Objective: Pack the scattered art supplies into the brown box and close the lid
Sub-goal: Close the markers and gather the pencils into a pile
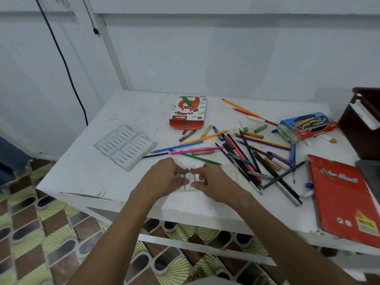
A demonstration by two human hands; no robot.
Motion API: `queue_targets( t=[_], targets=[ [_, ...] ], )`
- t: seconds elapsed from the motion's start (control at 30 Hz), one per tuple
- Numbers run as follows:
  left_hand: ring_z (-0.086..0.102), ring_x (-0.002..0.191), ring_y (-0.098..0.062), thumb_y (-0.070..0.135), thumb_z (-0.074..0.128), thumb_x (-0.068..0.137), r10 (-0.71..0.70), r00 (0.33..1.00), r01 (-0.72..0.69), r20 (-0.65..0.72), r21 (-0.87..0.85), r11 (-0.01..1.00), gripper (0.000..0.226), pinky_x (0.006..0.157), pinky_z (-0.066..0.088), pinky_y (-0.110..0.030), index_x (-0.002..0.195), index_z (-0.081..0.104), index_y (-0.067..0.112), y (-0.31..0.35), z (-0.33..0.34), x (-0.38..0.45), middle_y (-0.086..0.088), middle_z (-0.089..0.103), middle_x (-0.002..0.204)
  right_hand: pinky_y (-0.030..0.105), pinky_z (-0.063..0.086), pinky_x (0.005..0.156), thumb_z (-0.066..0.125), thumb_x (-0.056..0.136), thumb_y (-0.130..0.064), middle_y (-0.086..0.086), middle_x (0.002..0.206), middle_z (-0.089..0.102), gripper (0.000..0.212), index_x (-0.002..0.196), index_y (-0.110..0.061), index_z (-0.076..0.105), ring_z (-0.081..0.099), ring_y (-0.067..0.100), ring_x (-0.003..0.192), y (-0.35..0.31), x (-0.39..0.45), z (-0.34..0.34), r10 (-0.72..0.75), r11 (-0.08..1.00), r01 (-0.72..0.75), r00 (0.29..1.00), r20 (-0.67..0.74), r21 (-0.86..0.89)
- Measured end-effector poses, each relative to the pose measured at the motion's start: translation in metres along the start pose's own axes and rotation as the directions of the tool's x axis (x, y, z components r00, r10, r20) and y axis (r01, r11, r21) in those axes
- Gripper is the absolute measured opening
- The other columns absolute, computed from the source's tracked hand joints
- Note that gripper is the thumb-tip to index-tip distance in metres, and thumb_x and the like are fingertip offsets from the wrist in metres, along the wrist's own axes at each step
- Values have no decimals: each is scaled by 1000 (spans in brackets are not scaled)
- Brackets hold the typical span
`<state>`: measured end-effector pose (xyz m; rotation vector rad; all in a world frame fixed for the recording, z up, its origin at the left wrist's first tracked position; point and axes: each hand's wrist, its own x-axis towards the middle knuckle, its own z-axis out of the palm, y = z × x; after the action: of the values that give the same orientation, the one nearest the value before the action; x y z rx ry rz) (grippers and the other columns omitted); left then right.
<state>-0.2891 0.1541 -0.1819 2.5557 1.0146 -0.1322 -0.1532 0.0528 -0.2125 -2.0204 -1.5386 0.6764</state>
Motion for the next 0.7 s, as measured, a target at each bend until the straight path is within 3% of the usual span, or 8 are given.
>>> queue_targets(
  t=[0.23,0.4,0.5,0.6,0.7],
  targets=[
    [47,85,-10,39,67,85,-21,1000,23,17,-86,996,39,75,37,-21,122,62,29,-1,0,0,5,51,99,9,34,62,66,87,-27,-1,94,52,44,129,-18,57,46,1,67,0,-1,-4,-2,1000,2,1000,-3,0],
    [52,79,-9,36,67,85,-24,998,17,-52,-134,991,33,70,38,-20,116,65,24,18,-10,11,5,58,97,16,40,71,63,89,-29,-5,96,57,36,124,-19,60,53,6,76,5,-15,-35,16,1000,-17,998,-59,-24],
    [54,80,-9,38,67,85,62,997,-70,-55,-159,985,33,70,39,-21,115,65,24,46,-10,27,4,58,99,16,47,74,62,90,-26,-7,98,57,33,122,-19,61,53,4,79,24,-29,-68,87,995,-94,986,-141,-41],
    [55,86,-11,37,67,85,162,985,-169,-51,-197,966,30,70,40,-22,111,66,24,83,-2,47,3,58,99,22,48,80,63,89,-21,0,100,63,28,116,-16,66,56,12,86,53,-45,-102,184,976,-207,951,-250,-69],
    [57,84,-12,34,66,86,265,962,-273,-66,-204,940,28,70,45,-24,109,68,19,124,8,71,4,60,94,14,43,67,65,87,-17,3,98,68,20,106,-13,70,57,11,79,87,-60,-134,263,951,-301,908,-325,-71]
  ],
)
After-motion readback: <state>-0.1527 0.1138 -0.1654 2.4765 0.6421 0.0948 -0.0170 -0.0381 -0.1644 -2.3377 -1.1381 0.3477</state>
